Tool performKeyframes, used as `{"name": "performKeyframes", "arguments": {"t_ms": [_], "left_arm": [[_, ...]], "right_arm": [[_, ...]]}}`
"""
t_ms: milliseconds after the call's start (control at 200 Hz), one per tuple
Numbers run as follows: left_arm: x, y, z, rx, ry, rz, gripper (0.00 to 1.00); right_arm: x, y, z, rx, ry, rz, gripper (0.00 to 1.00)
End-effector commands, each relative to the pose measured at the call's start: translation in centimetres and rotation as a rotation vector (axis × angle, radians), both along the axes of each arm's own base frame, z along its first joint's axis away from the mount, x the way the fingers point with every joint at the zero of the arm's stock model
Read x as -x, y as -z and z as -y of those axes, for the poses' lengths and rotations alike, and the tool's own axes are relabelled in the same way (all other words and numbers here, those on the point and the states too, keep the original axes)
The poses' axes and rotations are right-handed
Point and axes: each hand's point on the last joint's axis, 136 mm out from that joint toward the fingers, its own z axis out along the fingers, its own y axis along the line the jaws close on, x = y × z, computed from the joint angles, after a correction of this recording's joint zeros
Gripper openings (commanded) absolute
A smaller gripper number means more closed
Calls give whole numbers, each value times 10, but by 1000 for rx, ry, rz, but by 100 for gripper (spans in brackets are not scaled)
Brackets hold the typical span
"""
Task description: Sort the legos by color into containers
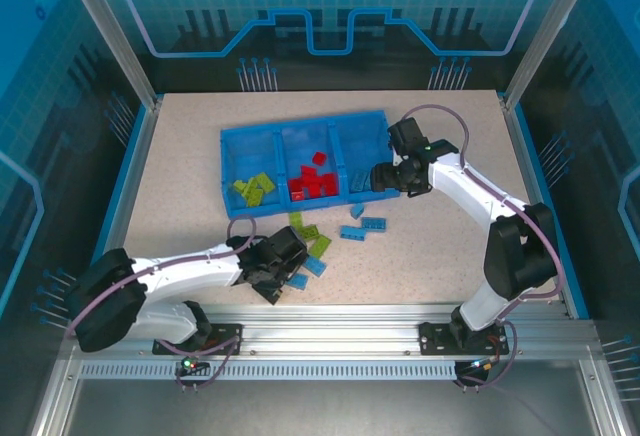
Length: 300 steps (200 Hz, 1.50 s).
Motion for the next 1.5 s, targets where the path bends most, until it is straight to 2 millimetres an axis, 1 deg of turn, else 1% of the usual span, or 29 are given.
{"name": "performKeyframes", "arguments": {"t_ms": [0, 190, 365, 515, 765, 970, 1110, 1326, 1391, 1496], "left_arm": [[12, 0, -20, -57, -21, -20, 93], [21, 3, -24, -59, -34, -34, 93], [22, 14, -21, -43, -43, -47, 92], [17, 15, -19, -43, -49, -30, 89], [12, 19, -10, -37, -47, -38, 88], [4, 21, -2, -34, -47, -43, 88], [2, 21, 0, -19, -56, -55, 87], [-3, 14, 4, 2, -69, -63, 84], [-3, 14, 5, 1, -66, -73, 83], [-1, 18, 5, -6, -71, -93, 79]], "right_arm": [[2, -3, 3, -22, 19, 8, 82], [5, 0, 3, -29, 25, 2, 82], [5, -1, 4, -22, 25, 3, 82], [5, -1, 5, -15, 22, 1, 82], [10, 9, 7, -10, 33, -24, 83], [12, 13, 8, -8, 40, -29, 83], [15, 15, 10, -3, 42, -34, 83], [15, 19, 8, -18, 48, -39, 83], [16, 21, 8, -19, 48, -40, 83], [17, 22, 8, -17, 49, -43, 83]]}}
